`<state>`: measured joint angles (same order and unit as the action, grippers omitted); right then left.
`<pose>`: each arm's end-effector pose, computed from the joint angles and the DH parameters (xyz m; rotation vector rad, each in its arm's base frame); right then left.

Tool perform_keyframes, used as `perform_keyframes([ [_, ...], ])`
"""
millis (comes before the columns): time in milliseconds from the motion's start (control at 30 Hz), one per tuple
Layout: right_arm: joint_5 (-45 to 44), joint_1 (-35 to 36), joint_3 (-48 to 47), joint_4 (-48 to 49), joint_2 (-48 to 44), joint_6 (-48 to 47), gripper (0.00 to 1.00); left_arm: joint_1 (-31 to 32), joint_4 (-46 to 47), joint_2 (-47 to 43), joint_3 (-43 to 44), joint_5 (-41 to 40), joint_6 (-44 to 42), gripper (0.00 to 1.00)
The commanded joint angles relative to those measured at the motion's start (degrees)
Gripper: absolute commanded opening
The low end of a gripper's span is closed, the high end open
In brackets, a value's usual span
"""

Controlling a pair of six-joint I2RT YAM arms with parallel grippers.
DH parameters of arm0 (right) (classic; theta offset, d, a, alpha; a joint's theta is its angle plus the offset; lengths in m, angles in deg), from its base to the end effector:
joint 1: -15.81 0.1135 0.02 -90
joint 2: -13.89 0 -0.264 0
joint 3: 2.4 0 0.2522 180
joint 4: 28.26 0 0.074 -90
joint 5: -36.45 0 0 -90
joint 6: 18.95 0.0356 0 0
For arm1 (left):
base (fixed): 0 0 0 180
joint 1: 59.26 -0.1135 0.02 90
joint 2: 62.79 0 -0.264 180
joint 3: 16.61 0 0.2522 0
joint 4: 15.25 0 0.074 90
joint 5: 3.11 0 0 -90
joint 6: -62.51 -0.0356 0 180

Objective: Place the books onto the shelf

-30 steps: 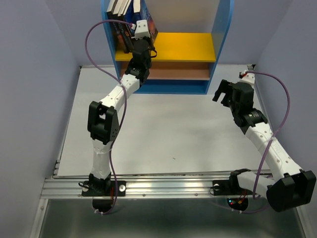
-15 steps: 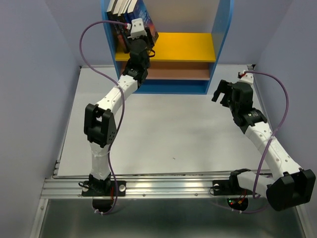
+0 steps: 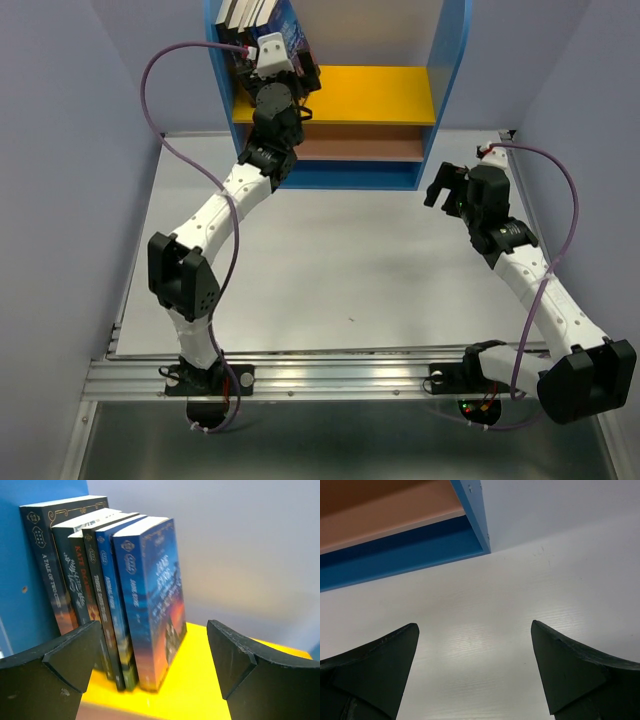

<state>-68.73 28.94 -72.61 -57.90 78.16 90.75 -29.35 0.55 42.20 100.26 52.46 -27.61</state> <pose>0.2509 0.0490 0.3339 0.2831 1.9504 0.1114 0.3798 -0.1953 0.4685 -0.2474 1.1523 -0.1318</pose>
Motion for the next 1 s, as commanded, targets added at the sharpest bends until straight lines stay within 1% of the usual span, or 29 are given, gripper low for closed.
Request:
perform_keyframes([
  [0,1.2,0.1,-0.2,1.7,-1.2,0.5,1.0,5.0,-1.7,-9.7,-2.6,-2.9,-2.4,0.99],
  [67,1.3,0.1,0.4,1.8,-1.7,1.0,1.0,6.6,-5.6,-13.8,-4.1,-3.4,-1.4,0.99],
  [100,1.2,0.1,0.7,1.8,-2.0,1.3,1.0,7.4,-11.2,-15.2,-4.4,-3.4,1.8,0.99],
  [167,1.4,0.1,2.0,1.9,-3.4,2.3,1.0,7.5,-17.1,-19.1,-6.9,-2.7,6.2,0.99],
  [200,1.7,0.1,2.5,1.7,-3.7,2.9,1.0,7.5,-22.0,-20.3,-9.7,-2.8,10.6,0.99],
  [233,2.7,0.1,3.0,1.7,-4.3,3.4,1.0,7.5,-24.9,-22.6,-11.2,-3.9,13.2,0.99],
  [267,3.2,0.1,4.2,1.7,-5.5,3.8,1.0,7.6,-31.9,-23.8,-12.5,-4.3,15.9,0.99],
  [300,3.5,0.1,5.1,1.7,-6.2,4.3,1.0,7.5,-35.5,-24.8,-14.1,-4.3,18.9,0.99],
  [333,3.1,0.1,6.2,1.9,-7.0,5.1,1.0,7.6,-38.4,-27.3,-18.3,-4.2,24.8,0.99],
  [367,2.5,0.1,7.1,2.0,-7.6,5.5,1.0,7.6,-40.7,-29.1,-21.3,-3.6,27.2,0.99],
  [400,1.7,0.1,9.1,2.0,-8.5,6.0,1.0,7.5,-42.2,-30.9,-24.9,-2.7,28.7,0.99],
  [433,0.8,0.1,9.9,1.9,-9.0,6.2,1.0,7.6,-42.6,-35.2,-32.5,-1.9,31.6,0.99],
  [500,0.2,0.1,11.7,1.6,-10.2,6.9,1.0,7.7,-43.1,-39.5,-39.6,-0.7,34.1,0.99],
  [533,-0.3,0.1,12.5,1.5,-10.7,8.3,1.0,7.6,-43.6,-43.6,-45.1,-0.1,37.7,0.99],
  [633,-1.4,0.1,14.7,1.6,-11.7,10.8,1.0,7.7,-46.2,-49.5,-51.5,-0.6,42.8,0.99],
  [667,-1.7,0.1,15.7,1.6,-11.7,11.1,1.0,7.6,-46.6,-52.8,-54.9,-1.0,45.3,0.99],
  [800,-1.1,0.1,17.5,1.4,-11.2,12.5,1.0,7.5,-47.4,-56.9,-57.7,-2.2,46.8,0.99],
  [967,-1.9,0.1,18.6,1.5,-11.8,14.0,1.0,7.5,-48.2,-55.3,-56.9,-3.6,47.1,0.99],
])
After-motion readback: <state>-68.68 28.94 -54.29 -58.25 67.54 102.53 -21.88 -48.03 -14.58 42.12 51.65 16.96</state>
